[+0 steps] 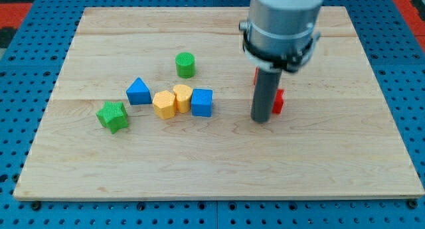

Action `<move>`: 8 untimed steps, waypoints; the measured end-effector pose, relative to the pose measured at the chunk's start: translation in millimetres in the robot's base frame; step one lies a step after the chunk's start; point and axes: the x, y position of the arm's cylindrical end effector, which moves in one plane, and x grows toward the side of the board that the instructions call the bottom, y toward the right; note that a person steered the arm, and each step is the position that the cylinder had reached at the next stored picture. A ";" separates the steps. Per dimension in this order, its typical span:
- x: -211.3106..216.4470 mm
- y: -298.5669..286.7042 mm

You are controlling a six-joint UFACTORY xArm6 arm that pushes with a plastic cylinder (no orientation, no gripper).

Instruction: Push the blue cube to the top right of the yellow heart

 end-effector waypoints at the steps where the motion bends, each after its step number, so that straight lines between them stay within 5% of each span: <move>1: -53.8 1.5; 3: 34.5 -22.4; 6: -43.0 -64.2; 8: 47.6 -58.7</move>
